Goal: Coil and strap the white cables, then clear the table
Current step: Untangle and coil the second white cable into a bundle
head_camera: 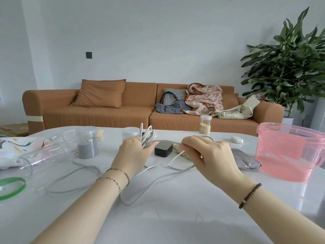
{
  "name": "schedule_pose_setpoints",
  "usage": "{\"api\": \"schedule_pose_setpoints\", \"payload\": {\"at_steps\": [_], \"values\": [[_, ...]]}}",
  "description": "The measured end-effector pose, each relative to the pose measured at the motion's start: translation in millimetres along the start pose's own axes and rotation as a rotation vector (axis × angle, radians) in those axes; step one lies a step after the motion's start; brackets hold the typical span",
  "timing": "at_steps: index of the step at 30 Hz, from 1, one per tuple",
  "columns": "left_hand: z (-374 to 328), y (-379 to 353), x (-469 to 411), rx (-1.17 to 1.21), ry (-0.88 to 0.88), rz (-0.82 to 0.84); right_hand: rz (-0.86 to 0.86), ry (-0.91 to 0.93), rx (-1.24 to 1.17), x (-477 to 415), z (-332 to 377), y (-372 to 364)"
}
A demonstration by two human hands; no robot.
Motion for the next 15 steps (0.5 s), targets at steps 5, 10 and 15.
{"api": "schedule_pose_setpoints", "payload": {"at_steps": [5,10,15], "values": [[-11.3,-5.5,2.6,0.577,0.197,0.084,0.025,-0.185,0.036,3.9,-8.3,-6.9],[-33.3,-10.5,12.6,0.734,0.133,0.242,0.089,-0.191,0.099,7.9,-10.4,-10.3],[-40.8,-20.4,23.4,0.705,0.072,0.320,-0.017,-0.154,-0.014,5.7,5.1,-6.7]]}}
Point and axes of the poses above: each hand's wrist, its own x-axis away from the middle knuckle, its own y-axis out of the back of the hand, z = x × y, the point moved 3 cm from there along -x, towards the middle knuckle, and after that the axes turned 7 degrees about -z, right-handed, at the moved point
